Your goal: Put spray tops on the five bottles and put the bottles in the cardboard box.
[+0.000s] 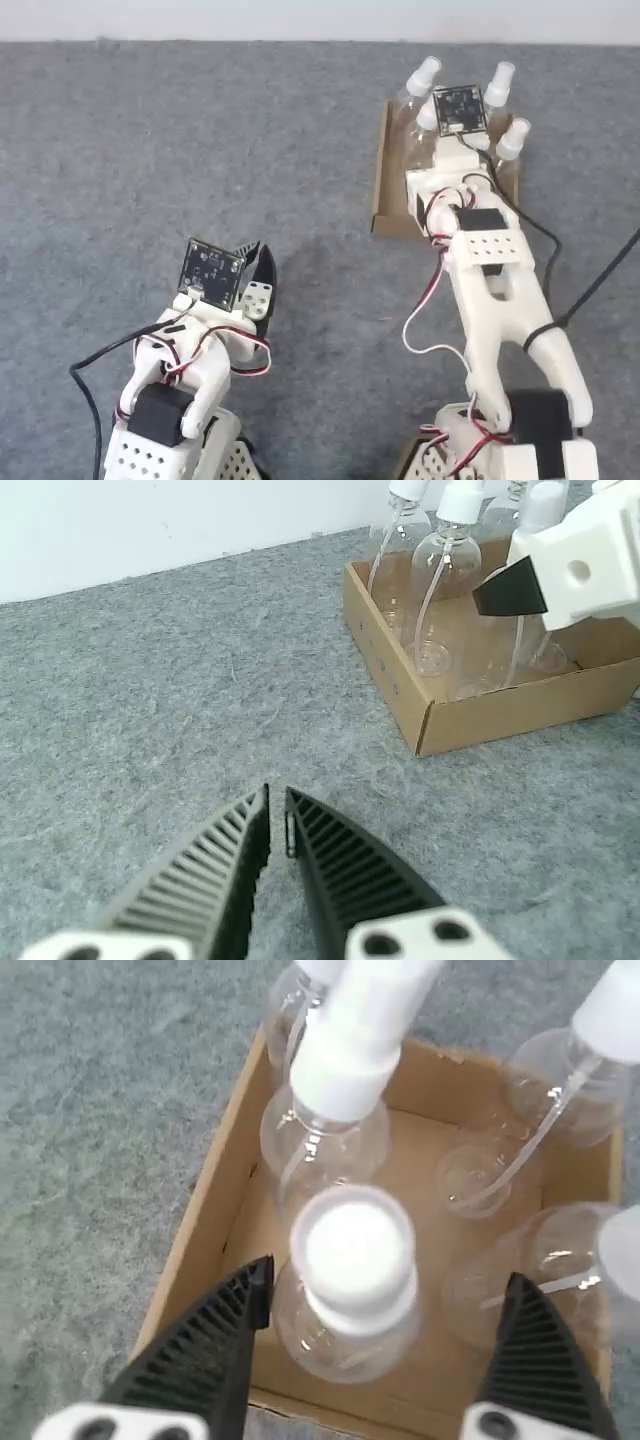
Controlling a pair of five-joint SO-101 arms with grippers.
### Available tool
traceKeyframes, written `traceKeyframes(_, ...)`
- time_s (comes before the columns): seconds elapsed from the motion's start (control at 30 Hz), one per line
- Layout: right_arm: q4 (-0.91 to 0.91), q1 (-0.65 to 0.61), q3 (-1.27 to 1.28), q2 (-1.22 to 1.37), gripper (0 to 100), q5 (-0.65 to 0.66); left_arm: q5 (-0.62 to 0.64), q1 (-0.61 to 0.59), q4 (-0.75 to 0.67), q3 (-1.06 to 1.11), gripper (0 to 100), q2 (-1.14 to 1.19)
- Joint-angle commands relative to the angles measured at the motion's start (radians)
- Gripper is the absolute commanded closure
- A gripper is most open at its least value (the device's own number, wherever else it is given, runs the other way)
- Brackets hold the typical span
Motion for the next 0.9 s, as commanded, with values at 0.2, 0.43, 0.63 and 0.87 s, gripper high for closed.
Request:
traceKeyframes(0.2,0.108,0.002,-0.018,-0.237,70.9,0.002,-0.005,-0.009,-0.035,-0.01,98,-0.015)
traceKeyframes(0.43,0.394,0.01,0.0,-0.483,78.0,0.0,-0.005,-0.009,-0.035,-0.012,98,-0.015)
traceKeyframes(0.63,0.49,0.012,0.203,-0.754,91.6,0.002,-0.006,-0.014,-0.035,-0.019,98,-0.017)
traceKeyframes(0.87,0.565,0.013,0.508,-1.141,92.5,0.14,-0.005,-0.227,-0.031,-0.005,98,-0.126)
